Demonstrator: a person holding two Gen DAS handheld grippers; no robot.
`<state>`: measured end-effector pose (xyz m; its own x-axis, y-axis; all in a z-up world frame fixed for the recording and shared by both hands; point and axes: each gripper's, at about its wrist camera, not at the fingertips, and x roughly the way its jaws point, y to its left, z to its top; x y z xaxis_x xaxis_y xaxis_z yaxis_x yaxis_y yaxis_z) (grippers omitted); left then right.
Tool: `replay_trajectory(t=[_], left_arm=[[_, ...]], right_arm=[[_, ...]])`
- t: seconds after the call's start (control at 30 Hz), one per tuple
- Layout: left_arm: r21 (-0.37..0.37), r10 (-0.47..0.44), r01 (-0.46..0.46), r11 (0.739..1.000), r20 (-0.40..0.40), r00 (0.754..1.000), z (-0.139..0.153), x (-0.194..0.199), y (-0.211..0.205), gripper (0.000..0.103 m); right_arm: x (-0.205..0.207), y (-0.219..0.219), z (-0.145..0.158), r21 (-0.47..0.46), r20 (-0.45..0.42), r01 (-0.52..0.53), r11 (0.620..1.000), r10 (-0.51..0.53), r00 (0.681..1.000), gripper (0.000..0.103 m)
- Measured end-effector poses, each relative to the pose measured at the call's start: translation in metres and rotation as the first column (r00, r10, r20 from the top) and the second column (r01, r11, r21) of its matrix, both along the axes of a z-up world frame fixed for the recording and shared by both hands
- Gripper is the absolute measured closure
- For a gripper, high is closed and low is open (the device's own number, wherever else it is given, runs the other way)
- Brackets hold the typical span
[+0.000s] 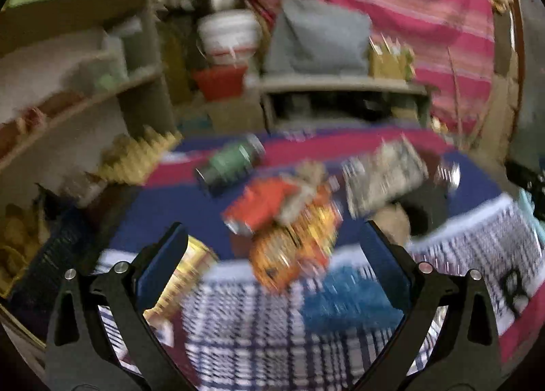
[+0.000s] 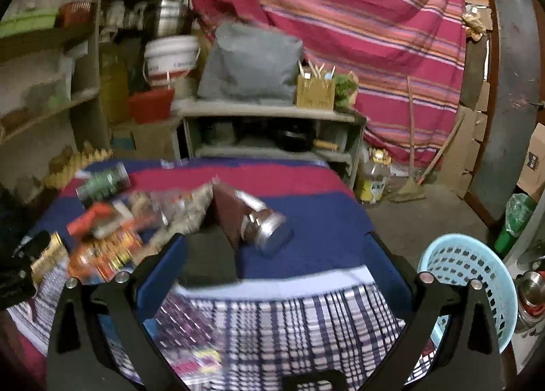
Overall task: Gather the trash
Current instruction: 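Grasp the blue plastic bag with the left tool while the right tool reaches toward the black ribbed cylinder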
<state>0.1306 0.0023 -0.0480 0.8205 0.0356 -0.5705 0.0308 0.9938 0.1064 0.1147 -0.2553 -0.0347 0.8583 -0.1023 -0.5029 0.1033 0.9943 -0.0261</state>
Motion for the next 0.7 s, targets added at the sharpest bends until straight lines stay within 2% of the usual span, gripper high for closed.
replay_trajectory(t=[0.1,0.2,0.3,0.37,0.4,0.43,0.5,0.6,0.7], left_arm=[[-0.019,-0.057,0.056,0.998,-0.062,0.996,-0.021,0.003,-0.012,0.005],[0.068,-0.068,0.073,0.995,-0.075,0.995,-0.042,-0.001,-0.027,0.005],[0.053,-0.094,0.102,0.993,-0.135,0.986,-0.059,0.005,-0.03,0.007],[0.032,-0.103,0.111,0.993,-0.187,0.977,-0.069,0.011,-0.031,0.013],[0.035,-0.111,0.121,0.992,-0.204,0.973,-0.073,0.013,-0.032,0.02],[0.039,-0.122,0.134,0.99,-0.217,0.968,-0.076,0.014,-0.034,0.034],[0.023,-0.156,0.166,0.986,-0.241,0.958,-0.08,0.016,-0.037,0.049],[-0.006,-0.163,0.167,0.986,-0.242,0.957,-0.073,0.017,-0.034,0.062],[-0.045,-0.155,0.149,0.988,-0.197,0.968,-0.053,0.016,-0.026,0.065]], right_arm=[[0.004,-0.005,-0.009,-0.039,-0.032,0.024,0.999,-0.026,0.999,0.004],[0.005,-0.014,-0.011,-0.037,-0.038,0.032,0.999,-0.033,0.999,0.004],[0.005,-0.019,-0.014,-0.049,-0.053,0.034,0.998,-0.037,0.998,0.004],[0.008,-0.02,-0.015,-0.046,-0.067,0.042,0.998,-0.045,0.997,0.004],[0.008,-0.02,-0.016,-0.041,-0.07,0.041,0.998,-0.044,0.997,0.004],[0.009,-0.02,-0.017,-0.038,-0.071,0.038,0.999,-0.04,0.997,0.004],[0.011,-0.019,-0.019,-0.046,-0.074,0.038,0.998,-0.041,0.996,0.004],[0.013,-0.019,-0.022,-0.046,-0.082,0.039,0.998,-0.042,0.996,0.004],[0.014,-0.018,-0.025,-0.013,-0.089,0.038,0.999,-0.039,0.995,0.004]])
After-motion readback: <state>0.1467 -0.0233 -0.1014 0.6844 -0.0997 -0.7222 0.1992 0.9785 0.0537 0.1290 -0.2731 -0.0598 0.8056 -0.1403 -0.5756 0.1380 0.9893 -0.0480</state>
